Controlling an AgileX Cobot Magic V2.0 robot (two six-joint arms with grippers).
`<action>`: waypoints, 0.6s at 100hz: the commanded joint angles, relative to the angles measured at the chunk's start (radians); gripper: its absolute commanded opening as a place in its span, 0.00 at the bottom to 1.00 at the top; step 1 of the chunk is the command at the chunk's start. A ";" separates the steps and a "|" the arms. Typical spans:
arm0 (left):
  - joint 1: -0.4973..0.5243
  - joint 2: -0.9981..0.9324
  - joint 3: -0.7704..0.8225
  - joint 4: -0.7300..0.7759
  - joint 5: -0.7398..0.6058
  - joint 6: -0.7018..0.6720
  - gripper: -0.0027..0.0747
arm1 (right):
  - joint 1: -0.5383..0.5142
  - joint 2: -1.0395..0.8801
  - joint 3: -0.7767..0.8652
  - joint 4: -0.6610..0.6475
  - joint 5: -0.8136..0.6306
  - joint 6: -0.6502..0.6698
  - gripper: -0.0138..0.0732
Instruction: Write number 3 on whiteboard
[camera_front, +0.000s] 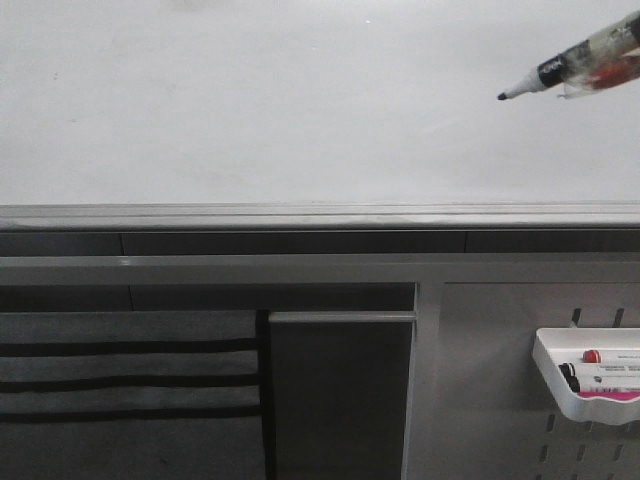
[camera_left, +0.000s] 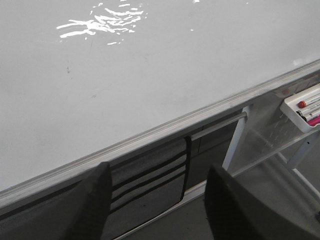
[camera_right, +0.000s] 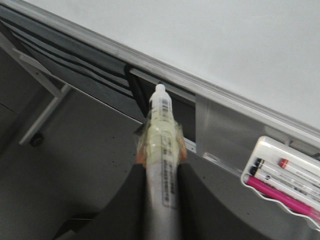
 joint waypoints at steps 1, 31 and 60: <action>0.005 -0.002 -0.013 -0.045 -0.090 -0.015 0.54 | -0.006 0.030 -0.083 0.083 -0.036 -0.009 0.14; 0.005 -0.002 -0.013 -0.045 -0.108 -0.015 0.54 | -0.006 0.312 -0.478 0.080 0.223 -0.018 0.14; 0.005 -0.002 -0.011 -0.045 -0.110 -0.015 0.54 | 0.167 0.524 -0.704 -0.082 0.245 0.024 0.14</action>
